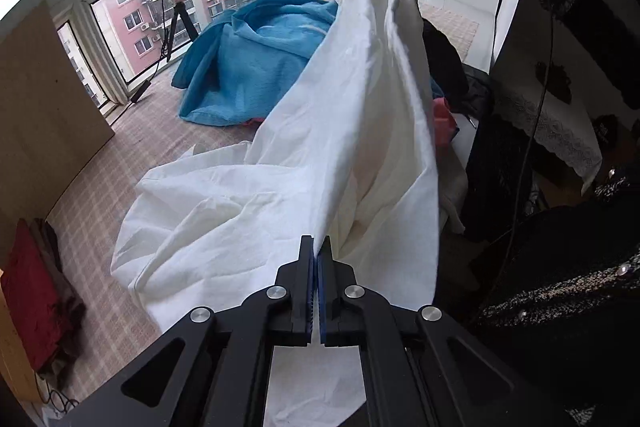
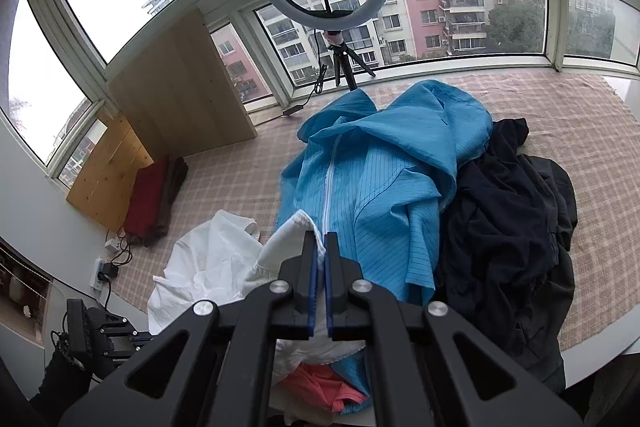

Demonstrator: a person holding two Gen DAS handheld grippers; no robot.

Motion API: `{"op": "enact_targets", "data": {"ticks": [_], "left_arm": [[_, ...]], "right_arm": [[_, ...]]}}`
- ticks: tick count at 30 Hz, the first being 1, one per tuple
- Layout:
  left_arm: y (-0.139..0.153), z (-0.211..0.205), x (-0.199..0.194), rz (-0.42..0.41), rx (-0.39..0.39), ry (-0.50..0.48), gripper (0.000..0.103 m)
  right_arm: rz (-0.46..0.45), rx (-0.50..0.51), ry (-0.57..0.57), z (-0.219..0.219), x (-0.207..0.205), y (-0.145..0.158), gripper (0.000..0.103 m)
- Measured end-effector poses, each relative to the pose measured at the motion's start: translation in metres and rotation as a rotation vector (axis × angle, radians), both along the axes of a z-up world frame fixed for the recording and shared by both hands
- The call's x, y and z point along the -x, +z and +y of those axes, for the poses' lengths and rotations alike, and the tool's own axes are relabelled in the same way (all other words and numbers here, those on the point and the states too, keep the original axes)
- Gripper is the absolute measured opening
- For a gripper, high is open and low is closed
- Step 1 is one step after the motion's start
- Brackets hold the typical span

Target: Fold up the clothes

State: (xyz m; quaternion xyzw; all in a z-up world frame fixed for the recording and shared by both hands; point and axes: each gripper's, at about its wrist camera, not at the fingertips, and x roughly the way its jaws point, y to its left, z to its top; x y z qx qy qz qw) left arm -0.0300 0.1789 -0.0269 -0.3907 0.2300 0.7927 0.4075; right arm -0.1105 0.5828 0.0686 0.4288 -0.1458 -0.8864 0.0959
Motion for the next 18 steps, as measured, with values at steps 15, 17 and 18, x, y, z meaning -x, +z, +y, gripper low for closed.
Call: {"op": "enact_targets", "data": {"ticks": [15, 17, 18], "left_arm": [[-0.019, 0.02, -0.044, -0.091, -0.024, 0.016, 0.046], [-0.017, 0.017, -0.048, -0.089, -0.033, 0.019, 0.048], [-0.017, 0.017, -0.05, -0.085, -0.034, 0.021, 0.048]], "right_arm": [[-0.004, -0.014, 0.074, -0.007, 0.024, -0.002, 0.003], [-0.006, -0.017, 0.075, -0.007, 0.026, -0.003, 0.003], [-0.008, -0.018, 0.076, -0.007, 0.026, -0.004, 0.003]]}}
